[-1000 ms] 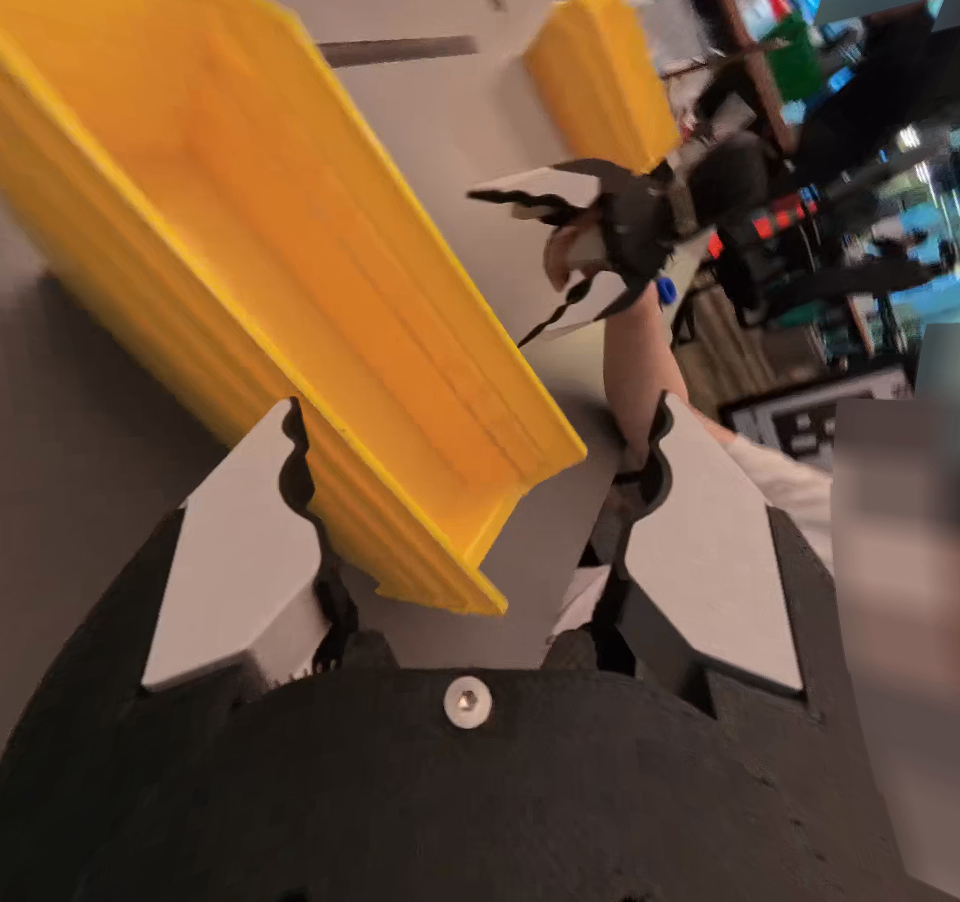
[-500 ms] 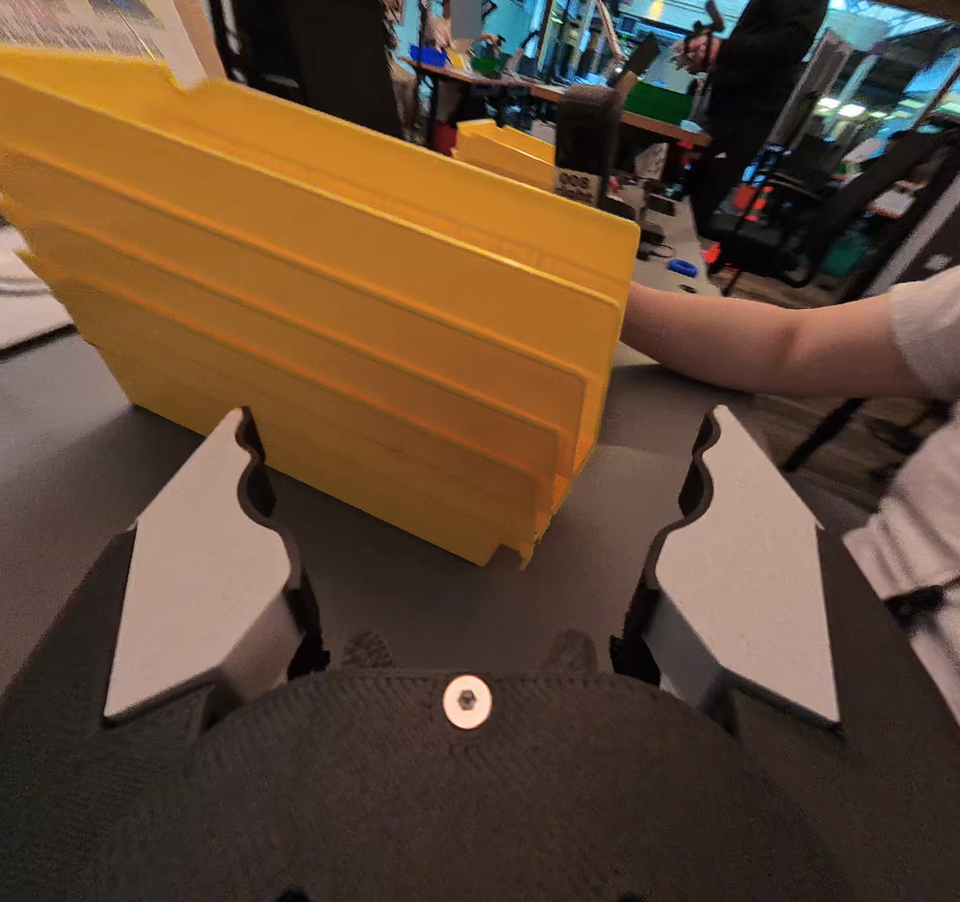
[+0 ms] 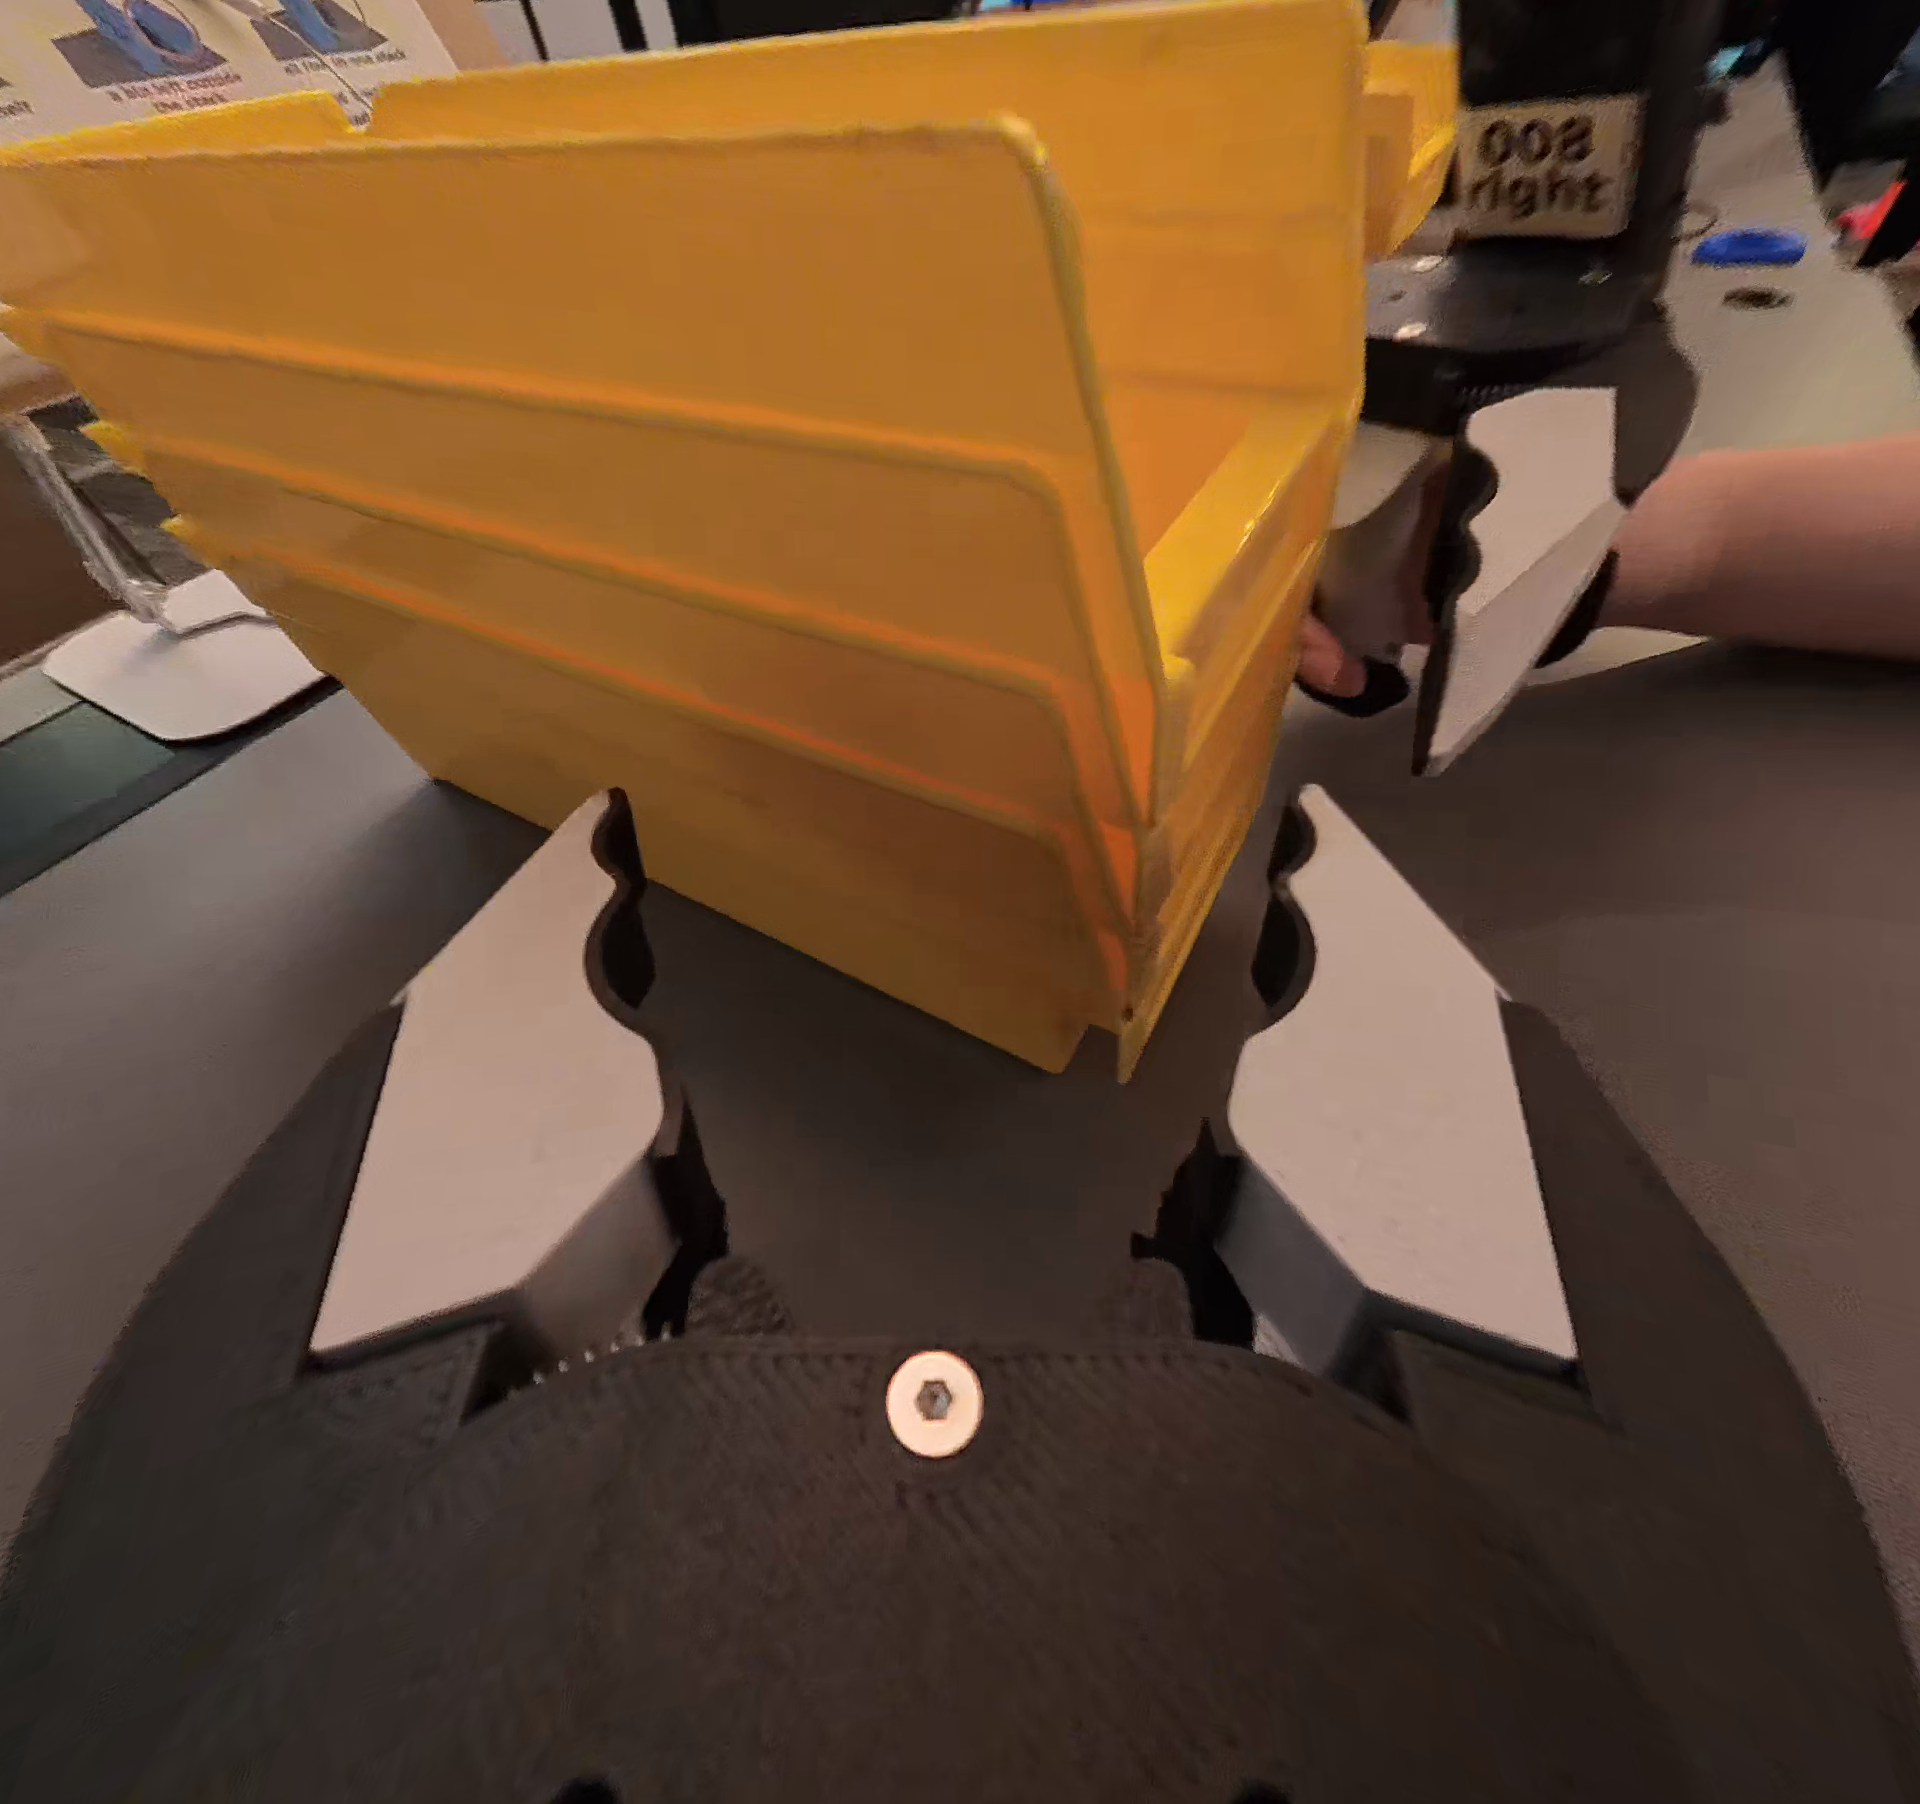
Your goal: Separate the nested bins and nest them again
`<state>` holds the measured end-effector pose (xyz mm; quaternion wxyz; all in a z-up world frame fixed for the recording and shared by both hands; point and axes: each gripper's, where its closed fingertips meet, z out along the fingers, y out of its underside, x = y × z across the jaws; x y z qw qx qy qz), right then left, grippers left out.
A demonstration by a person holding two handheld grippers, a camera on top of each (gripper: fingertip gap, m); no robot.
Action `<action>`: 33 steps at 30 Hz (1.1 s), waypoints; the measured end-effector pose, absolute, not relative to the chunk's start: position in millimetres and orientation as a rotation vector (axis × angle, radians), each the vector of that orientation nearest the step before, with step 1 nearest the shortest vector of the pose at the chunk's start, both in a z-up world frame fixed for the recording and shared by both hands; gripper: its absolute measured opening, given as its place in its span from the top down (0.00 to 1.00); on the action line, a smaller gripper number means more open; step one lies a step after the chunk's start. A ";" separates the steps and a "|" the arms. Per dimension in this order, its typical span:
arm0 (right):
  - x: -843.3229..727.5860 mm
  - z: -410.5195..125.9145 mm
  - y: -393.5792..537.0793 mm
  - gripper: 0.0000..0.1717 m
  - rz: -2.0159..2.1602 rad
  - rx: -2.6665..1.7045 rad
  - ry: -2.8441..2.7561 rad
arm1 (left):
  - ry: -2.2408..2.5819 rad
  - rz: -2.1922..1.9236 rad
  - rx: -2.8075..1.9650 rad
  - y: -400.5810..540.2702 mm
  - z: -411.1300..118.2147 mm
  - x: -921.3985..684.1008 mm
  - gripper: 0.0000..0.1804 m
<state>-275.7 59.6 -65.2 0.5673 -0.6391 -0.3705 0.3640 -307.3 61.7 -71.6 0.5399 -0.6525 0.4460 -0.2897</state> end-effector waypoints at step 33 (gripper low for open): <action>-367.8 -58.6 72.3 0.32 0.915 -1.475 -0.706 | 0.988 -0.448 -1.597 63.0 -80.6 -387.8 0.44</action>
